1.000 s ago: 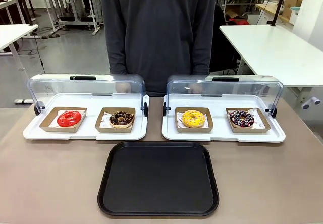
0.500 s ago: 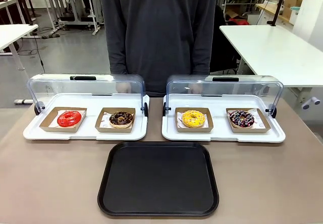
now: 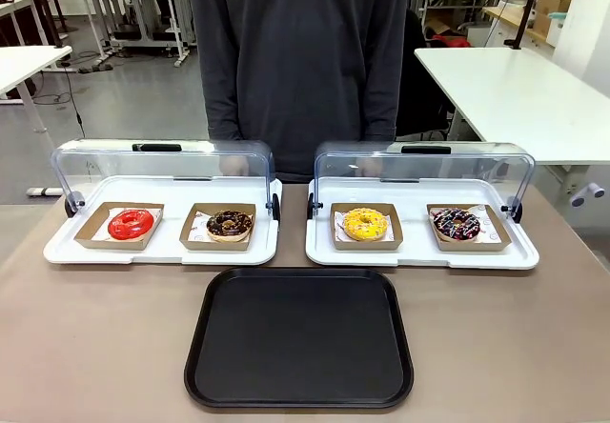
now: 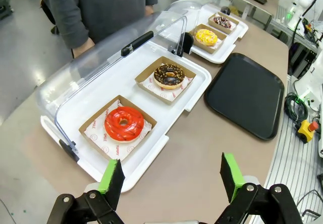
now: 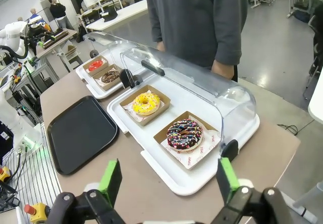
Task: Move the third donut from the left to the tray.
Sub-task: Pick up the Paper togo box containing the Donut indicated by the person and place it on the Handle tray.
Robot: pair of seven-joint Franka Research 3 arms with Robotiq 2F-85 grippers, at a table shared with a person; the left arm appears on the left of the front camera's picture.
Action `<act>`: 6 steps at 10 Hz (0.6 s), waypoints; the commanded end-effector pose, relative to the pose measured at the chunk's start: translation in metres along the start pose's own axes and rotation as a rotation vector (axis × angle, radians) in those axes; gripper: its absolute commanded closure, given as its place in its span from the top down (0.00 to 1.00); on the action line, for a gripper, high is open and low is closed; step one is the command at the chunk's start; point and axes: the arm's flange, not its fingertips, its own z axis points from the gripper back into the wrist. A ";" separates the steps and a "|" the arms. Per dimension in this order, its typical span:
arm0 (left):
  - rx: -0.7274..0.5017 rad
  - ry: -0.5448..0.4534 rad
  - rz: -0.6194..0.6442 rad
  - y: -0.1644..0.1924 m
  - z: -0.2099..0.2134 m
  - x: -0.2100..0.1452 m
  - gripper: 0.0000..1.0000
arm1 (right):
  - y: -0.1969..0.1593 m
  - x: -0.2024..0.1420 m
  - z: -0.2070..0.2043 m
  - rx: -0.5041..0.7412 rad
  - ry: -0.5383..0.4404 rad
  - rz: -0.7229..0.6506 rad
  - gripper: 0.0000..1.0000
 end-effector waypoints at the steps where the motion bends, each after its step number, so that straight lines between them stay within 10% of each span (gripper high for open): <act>1: -0.006 -0.002 0.005 -0.001 0.001 0.002 1.00 | -0.003 0.002 -0.001 0.003 -0.027 0.014 1.00; 6: -0.006 -0.002 0.005 -0.001 0.001 0.002 1.00 | -0.003 0.002 -0.001 0.003 -0.027 0.014 1.00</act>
